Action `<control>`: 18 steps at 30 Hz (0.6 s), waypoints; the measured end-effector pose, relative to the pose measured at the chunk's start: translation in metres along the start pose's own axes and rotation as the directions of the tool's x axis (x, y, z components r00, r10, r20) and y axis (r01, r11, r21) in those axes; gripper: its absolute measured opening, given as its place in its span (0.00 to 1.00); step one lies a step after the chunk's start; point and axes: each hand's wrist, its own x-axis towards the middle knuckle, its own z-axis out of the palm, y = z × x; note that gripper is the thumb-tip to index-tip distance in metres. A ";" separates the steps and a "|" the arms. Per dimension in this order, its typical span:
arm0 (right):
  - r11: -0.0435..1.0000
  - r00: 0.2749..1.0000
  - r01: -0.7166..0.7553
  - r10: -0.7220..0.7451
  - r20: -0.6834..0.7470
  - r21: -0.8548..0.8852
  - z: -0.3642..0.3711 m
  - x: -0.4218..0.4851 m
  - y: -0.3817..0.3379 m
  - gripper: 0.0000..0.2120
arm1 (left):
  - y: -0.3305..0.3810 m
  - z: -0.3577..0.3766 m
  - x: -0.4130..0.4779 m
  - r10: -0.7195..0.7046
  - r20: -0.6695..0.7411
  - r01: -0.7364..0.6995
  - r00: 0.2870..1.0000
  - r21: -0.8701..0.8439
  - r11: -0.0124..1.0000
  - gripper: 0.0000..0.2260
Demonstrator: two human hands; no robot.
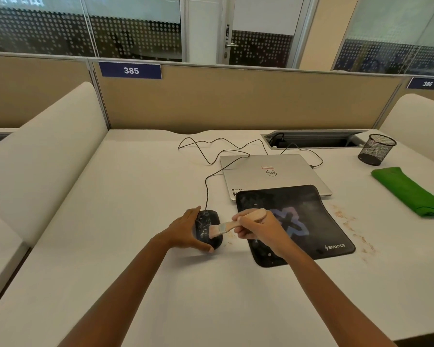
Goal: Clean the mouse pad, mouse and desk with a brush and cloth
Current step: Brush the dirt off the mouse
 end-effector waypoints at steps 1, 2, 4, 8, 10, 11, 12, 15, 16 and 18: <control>1.000 1.000 -0.011 0.010 -0.003 -0.027 -0.003 -0.001 0.002 0.09 | 0.000 0.000 0.000 0.001 -0.002 -0.001 1.000 -0.003 1.000 0.54; 0.998 1.000 -0.022 0.021 -0.007 -0.056 -0.007 -0.002 0.005 0.08 | 0.000 0.000 0.000 0.003 -0.003 -0.003 1.000 -0.006 1.000 0.54; 0.992 0.999 -0.040 0.038 -0.022 -0.121 -0.017 -0.004 0.009 0.07 | 0.000 0.000 -0.001 0.007 -0.004 -0.007 1.000 -0.011 1.000 0.54; 0.980 0.996 -0.044 0.029 -0.081 -0.195 -0.030 -0.005 0.013 0.08 | 0.000 0.000 -0.001 0.009 -0.006 -0.009 1.000 -0.019 1.000 0.53; 0.993 0.998 -0.023 0.015 -0.068 -0.119 -0.027 -0.007 0.012 0.08 | 0.001 0.000 -0.001 0.012 -0.008 -0.013 1.000 -0.018 1.000 0.53; 0.997 0.999 -0.015 0.011 -0.046 -0.081 -0.024 -0.008 0.010 0.07 | 0.000 0.000 -0.001 0.013 -0.007 -0.013 1.000 -0.019 1.000 0.53; 0.998 1.000 -0.014 0.013 -0.019 -0.056 -0.021 -0.009 0.008 0.07 | 0.001 0.000 -0.001 0.013 -0.004 -0.013 1.000 -0.020 1.000 0.53; 0.995 1.000 -0.025 0.027 0.015 -0.092 -0.018 -0.007 0.003 0.07 | 0.000 -0.002 -0.002 0.013 0.001 -0.013 1.000 -0.021 1.000 0.53; 0.993 1.000 -0.018 0.018 -0.002 -0.121 -0.021 -0.005 0.001 0.08 | -0.001 -0.003 -0.002 0.013 0.000 -0.013 1.000 -0.022 1.000 0.53; 0.970 0.996 0.017 -0.037 -0.076 -0.241 -0.027 0.001 -0.004 0.09 | 0.000 -0.003 -0.002 0.011 -0.002 -0.012 1.000 -0.017 1.000 0.53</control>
